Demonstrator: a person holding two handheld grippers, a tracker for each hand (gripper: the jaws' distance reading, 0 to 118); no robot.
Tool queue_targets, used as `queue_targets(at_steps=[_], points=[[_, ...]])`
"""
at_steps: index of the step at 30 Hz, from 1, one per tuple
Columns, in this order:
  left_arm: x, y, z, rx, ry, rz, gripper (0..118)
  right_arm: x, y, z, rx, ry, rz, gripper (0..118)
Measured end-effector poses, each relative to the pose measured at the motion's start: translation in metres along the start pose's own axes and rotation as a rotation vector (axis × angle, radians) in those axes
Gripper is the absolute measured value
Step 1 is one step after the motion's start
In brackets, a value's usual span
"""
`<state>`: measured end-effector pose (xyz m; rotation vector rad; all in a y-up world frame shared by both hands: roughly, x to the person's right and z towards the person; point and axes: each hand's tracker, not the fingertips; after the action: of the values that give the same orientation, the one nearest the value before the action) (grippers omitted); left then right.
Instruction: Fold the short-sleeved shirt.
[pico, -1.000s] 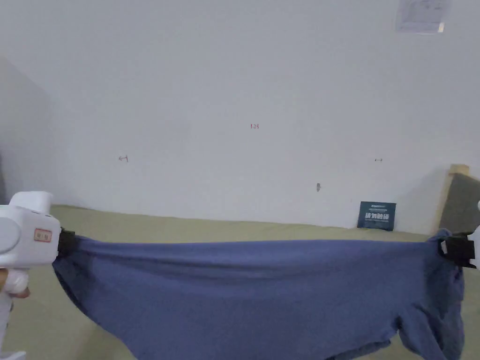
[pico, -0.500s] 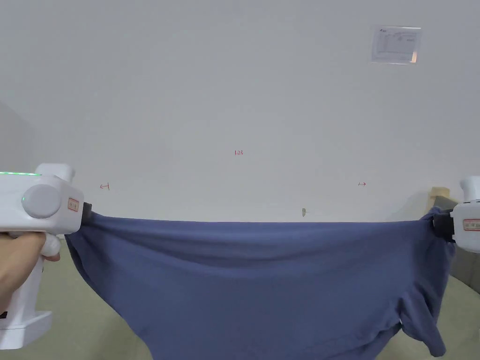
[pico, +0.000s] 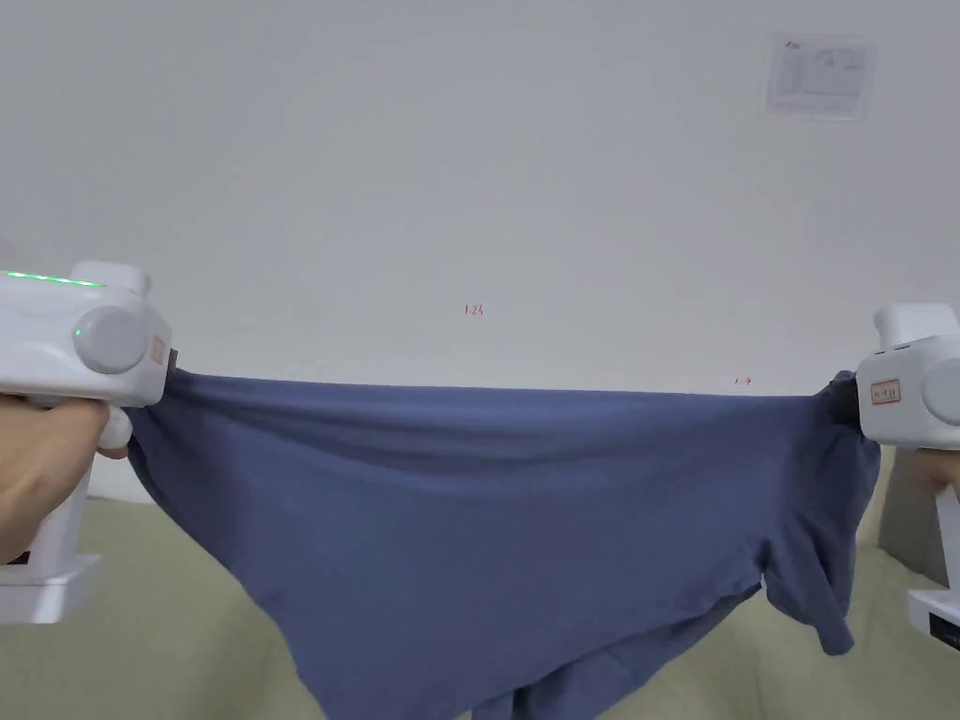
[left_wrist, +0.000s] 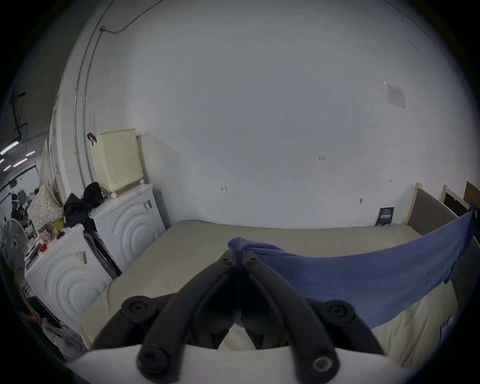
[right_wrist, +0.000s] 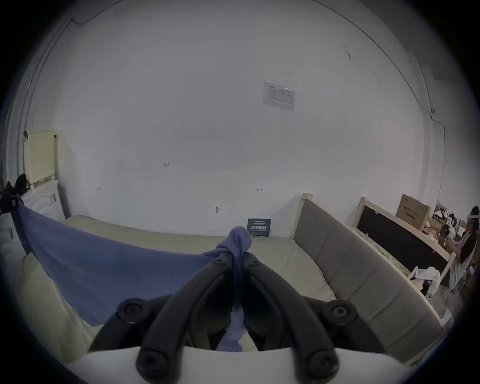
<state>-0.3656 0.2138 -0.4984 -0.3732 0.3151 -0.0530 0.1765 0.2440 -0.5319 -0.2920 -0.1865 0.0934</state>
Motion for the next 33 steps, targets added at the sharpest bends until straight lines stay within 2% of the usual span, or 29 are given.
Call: queue_targets(at_steps=[2,6,9,13,14,16,18,19,26,29,33], points=[[0.004,-0.008,-0.018,-0.017,-0.001,-0.005,1,-0.006,-0.006,-0.016,-0.013,-0.005,0.017,8],[0.014,-0.040,-0.047,-0.052,-0.006,-0.011,1,-0.012,-0.034,-0.040,-0.037,-0.002,0.002,8],[0.018,-0.079,-0.056,-0.109,-0.032,-0.054,1,-0.018,-0.076,-0.044,-0.088,0.015,0.038,8],[0.013,-0.142,-0.056,-0.202,-0.081,-0.039,1,-0.020,-0.147,-0.033,-0.171,0.034,0.073,8],[0.010,-0.159,-0.052,-0.226,-0.094,-0.038,1,-0.019,-0.164,-0.026,-0.208,0.051,0.073,8],[0.000,-0.191,-0.037,-0.250,-0.107,-0.036,1,-0.012,-0.197,-0.007,-0.248,0.086,0.022,8],[-0.008,-0.224,-0.016,-0.300,-0.129,-0.037,1,-0.007,-0.232,0.019,-0.278,0.082,-0.028,8],[-0.015,-0.240,-0.004,-0.314,-0.137,-0.032,1,-0.004,-0.250,0.033,-0.320,0.104,-0.002,8],[-0.052,-0.337,0.071,-0.393,-0.170,-0.033,1,0.015,-0.350,0.141,-0.399,0.112,-0.077,8],[-0.066,-0.364,0.111,-0.407,-0.180,-0.019,1,0.029,-0.377,0.181,-0.403,0.100,-0.124,8],[-0.086,-0.388,0.144,-0.427,-0.195,0.008,1,0.044,-0.396,0.220,-0.406,0.097,-0.119,8]])
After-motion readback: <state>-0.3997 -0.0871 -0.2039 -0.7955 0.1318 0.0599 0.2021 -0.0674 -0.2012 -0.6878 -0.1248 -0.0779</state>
